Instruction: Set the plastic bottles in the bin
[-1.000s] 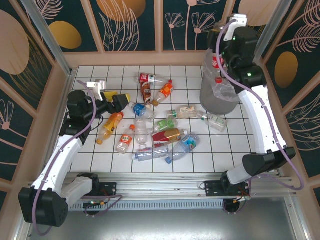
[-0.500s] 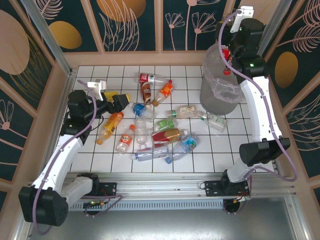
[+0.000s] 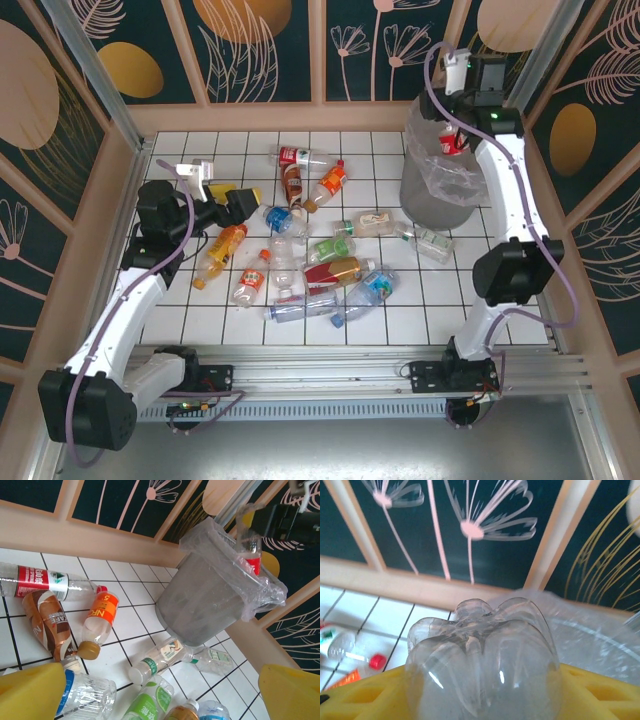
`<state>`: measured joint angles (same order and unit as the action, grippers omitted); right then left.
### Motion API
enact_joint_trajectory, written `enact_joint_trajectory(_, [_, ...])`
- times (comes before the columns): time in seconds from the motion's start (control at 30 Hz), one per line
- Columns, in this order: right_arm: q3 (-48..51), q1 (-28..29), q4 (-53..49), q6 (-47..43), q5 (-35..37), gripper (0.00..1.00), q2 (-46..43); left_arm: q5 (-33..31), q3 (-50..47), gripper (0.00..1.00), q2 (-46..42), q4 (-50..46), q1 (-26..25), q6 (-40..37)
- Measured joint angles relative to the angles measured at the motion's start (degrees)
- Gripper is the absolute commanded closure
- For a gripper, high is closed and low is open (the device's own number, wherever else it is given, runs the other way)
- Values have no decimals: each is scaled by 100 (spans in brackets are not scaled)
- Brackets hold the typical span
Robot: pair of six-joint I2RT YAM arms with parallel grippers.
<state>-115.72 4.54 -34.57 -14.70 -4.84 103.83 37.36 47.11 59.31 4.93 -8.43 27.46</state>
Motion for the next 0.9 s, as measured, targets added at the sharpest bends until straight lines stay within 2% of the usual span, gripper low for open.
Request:
enact_joint_trajectory(0.37, [588, -28, -310, -238, 48, 30, 37, -33, -11, 1, 48, 0, 0, 0])
enact_joint_trajectory(0.6, [817, -66, -341, -278, 223, 20, 37, -33, -11, 2, 59, 2, 0, 0])
enact_joint_trajectory(0.9, [817, -74, -326, -151, 203, 19, -22, -33, -11, 1, 59, 2, 0, 0])
